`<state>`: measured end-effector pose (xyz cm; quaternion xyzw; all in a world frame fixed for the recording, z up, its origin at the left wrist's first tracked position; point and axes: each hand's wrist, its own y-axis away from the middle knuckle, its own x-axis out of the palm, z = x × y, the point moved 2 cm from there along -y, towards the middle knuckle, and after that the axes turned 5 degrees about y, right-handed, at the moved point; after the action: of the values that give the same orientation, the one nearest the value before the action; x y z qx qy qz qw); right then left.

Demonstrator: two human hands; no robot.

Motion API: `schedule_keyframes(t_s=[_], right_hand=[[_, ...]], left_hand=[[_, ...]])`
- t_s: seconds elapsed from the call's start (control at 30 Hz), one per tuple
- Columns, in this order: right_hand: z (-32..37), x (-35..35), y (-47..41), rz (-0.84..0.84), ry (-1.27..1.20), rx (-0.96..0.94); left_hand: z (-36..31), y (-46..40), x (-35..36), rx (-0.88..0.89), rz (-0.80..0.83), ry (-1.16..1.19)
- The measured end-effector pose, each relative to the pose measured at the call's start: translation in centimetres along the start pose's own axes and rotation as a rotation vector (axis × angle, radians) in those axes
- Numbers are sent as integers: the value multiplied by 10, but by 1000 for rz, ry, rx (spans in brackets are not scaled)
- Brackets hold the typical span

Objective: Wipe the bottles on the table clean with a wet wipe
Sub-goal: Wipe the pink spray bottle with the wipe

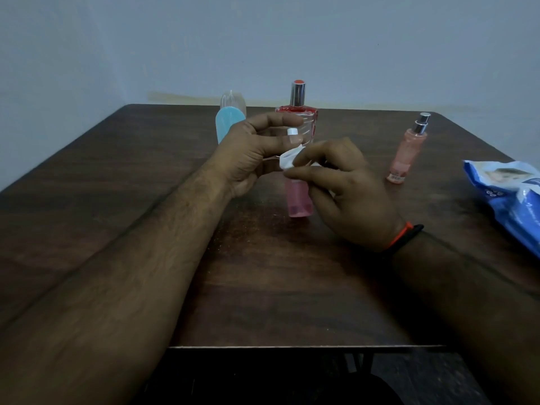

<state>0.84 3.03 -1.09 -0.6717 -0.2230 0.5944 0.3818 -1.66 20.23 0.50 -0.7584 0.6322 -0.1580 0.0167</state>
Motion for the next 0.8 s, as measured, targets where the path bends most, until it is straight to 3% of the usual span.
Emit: schedule_keyframes(t_s=[0.23,0.53,0.8], right_hand=[[-9,-6,2,-133,-16,234],[4,2,-1,97,52,-111],[-5,-5,-1,-48,9,167]], left_hand=[[-2,1,0,3,-12,-30],[-1,1,-1,-14,-64,-28],[-3,1,-2,8,-89,-35]])
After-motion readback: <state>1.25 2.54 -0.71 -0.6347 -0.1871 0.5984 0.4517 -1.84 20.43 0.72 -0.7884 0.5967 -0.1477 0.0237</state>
